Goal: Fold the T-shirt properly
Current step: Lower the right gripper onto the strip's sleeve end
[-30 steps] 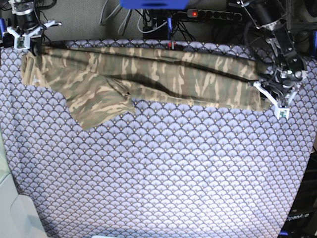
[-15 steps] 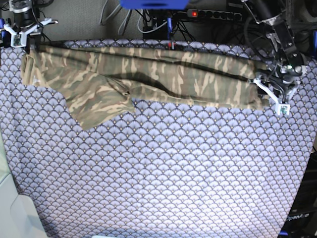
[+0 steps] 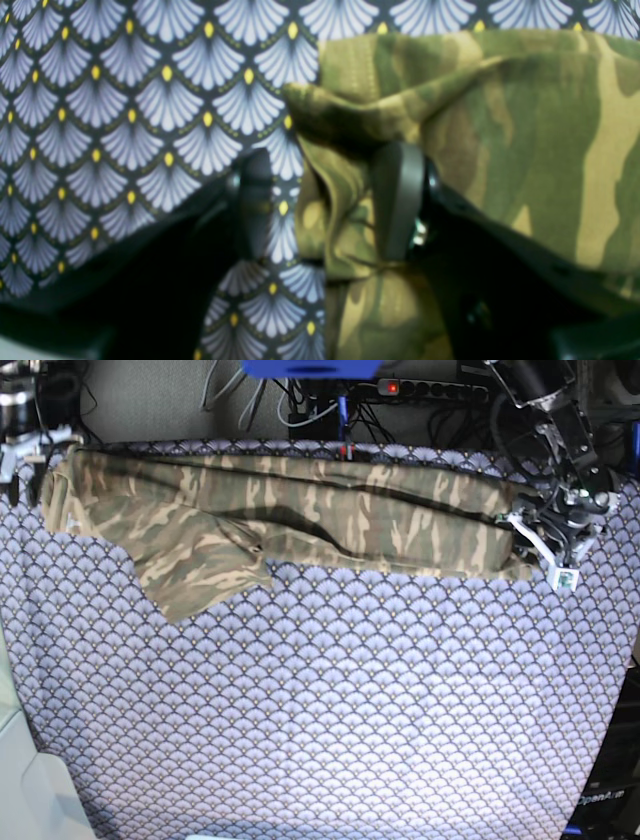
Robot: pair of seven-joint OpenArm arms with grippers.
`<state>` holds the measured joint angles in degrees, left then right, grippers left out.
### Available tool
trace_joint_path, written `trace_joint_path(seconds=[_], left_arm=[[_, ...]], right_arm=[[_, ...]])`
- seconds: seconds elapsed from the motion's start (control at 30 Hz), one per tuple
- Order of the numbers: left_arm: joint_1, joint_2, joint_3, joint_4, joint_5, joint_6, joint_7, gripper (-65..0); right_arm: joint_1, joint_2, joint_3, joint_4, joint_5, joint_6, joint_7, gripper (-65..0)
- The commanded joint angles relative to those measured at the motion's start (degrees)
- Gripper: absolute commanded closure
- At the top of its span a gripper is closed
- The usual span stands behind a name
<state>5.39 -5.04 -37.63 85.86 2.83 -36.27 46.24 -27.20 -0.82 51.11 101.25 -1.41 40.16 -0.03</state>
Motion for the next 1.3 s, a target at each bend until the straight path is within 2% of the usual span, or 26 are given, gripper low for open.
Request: trace_joint_path(seconds=[0.0,0.17,0.3,0.4,0.53,0.7,0.9,1.03,1.27], left_arm=[[0.11,0.07,0.22,0.16,0.11,-1.31,1.28,-32.9],[0.11,0.33,0.22,0.42,0.20,-1.14,1.28,-32.9],[0.11,0.42,0.22,0.33,0.20,-1.05,1.37,-32.9],[0.11,0.42,0.22,0.42,0.20,-0.96,1.37,-32.9],[0.11,0.42,0.22,0.51,0.20,-0.87,1.37,-32.9],[0.11,0.42,0.22,0.24,0.20,-0.87,1.37,-32.9],[-0.07,0.51,0.22,0.16,0.03,-0.87,1.37,-32.9],[-0.42,1.83,0.22,0.07,0.29,-0.87,1.37,-32.9],[-0.42,1.92,0.40,0.16,0.29,-0.87,1.37,-32.9]], right_arm=[[1.93,1.04,-1.40,2.09,0.93,-0.16,-0.98,-21.8],[12.21,6.84,-12.56,3.93,-2.06,-0.16,-22.17,-32.8],[21.35,9.39,-20.21,2.00,-2.06,-0.16,-33.51,-39.7],[27.16,10.71,-26.54,-3.27,-1.80,-0.16,-39.48,-41.8],[32.08,11.41,-31.73,-12.68,-1.80,-0.16,-41.33,-41.9],[34.81,11.15,-34.80,-18.83,-1.71,-0.16,-41.51,-41.9],[36.12,9.65,-34.98,-19.45,-1.71,-0.16,-41.68,-41.9],[37.88,9.57,-35.07,-19.89,-1.71,-0.16,-44.06,-41.9],[37.97,9.39,-35.16,-22.53,-1.71,-0.16,-43.70,-41.9]])
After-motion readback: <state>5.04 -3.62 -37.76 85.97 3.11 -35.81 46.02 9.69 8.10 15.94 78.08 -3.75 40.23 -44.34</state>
